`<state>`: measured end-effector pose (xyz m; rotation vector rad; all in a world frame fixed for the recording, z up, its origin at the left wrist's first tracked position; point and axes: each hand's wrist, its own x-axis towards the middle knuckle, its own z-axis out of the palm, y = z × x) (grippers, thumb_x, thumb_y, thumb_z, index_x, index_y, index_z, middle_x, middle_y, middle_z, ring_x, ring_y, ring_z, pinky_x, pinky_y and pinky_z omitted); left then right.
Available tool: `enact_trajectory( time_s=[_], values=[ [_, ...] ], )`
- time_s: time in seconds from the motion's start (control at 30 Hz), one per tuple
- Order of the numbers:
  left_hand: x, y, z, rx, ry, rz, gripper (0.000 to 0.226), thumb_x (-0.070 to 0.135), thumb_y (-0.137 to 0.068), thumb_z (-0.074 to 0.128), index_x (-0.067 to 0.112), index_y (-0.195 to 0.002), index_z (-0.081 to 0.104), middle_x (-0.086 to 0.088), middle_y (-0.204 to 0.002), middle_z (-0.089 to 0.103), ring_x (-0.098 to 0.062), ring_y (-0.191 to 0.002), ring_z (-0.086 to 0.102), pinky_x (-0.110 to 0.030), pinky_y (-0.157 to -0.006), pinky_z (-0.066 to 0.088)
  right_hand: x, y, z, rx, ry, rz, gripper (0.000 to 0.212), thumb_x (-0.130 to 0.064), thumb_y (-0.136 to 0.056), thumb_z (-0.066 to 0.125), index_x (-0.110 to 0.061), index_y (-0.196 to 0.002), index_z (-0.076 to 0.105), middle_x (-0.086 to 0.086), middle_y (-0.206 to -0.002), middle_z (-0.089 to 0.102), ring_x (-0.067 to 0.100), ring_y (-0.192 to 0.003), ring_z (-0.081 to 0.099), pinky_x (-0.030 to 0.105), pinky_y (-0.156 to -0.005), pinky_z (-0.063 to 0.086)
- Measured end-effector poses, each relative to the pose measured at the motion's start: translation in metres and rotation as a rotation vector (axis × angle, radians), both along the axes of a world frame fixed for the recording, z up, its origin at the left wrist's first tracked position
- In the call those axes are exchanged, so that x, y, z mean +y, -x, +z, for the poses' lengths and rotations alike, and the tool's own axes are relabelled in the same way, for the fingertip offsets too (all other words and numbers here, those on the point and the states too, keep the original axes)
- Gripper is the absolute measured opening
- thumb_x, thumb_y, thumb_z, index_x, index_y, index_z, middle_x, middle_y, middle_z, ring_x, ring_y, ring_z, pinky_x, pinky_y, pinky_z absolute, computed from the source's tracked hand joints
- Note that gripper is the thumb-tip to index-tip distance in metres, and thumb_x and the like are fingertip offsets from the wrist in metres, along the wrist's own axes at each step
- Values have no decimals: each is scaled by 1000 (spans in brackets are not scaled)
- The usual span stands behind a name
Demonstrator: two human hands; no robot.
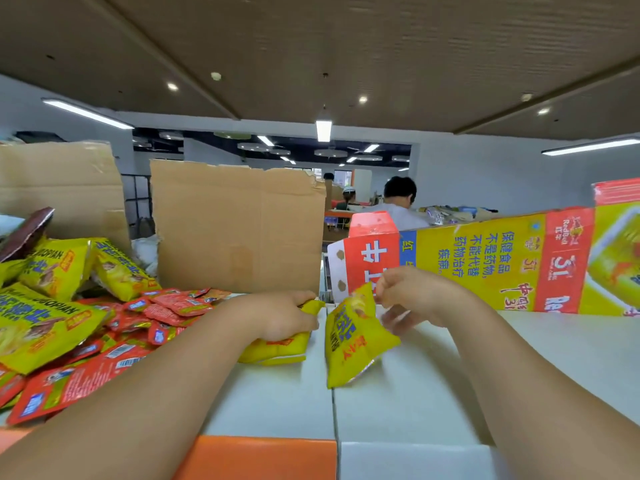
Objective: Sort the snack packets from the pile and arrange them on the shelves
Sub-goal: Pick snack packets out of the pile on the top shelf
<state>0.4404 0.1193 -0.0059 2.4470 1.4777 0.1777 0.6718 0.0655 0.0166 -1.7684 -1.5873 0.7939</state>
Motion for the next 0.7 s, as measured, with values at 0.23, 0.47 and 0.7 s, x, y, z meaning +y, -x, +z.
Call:
enact_trajectory(
  time_s=[0.23, 0.47, 0.7],
  values=[
    [4, 2, 0, 0, -65, 12, 49, 39, -94, 53, 29, -141, 52, -3, -141, 58, -25, -124, 56, -39, -105, 46, 0, 38, 0, -561, -223, -127, 26, -47, -90, 64, -27, -106, 67, 1, -114, 66, 22, -97, 61, 35, -84, 52],
    [0, -6, -1, 104, -40, -17, 61, 44, -102, 43, 24, -158, 31, -3, -162, 34, -25, -143, 38, -32, -111, 35, 3, 58, -12, -885, 200, 184, 65, -65, -98, 39, -32, -154, 34, 4, -159, 37, 30, -140, 39, 45, -114, 32],
    [-5, -4, -1, 93, -35, -15, 59, 37, -101, 45, 26, -157, 32, -4, -162, 34, -25, -144, 37, -31, -111, 34, -1, 38, -8, -811, 95, 80, 72, -67, -91, 54, -34, -153, 38, -2, -159, 37, 26, -142, 39, 40, -114, 35]
  ],
)
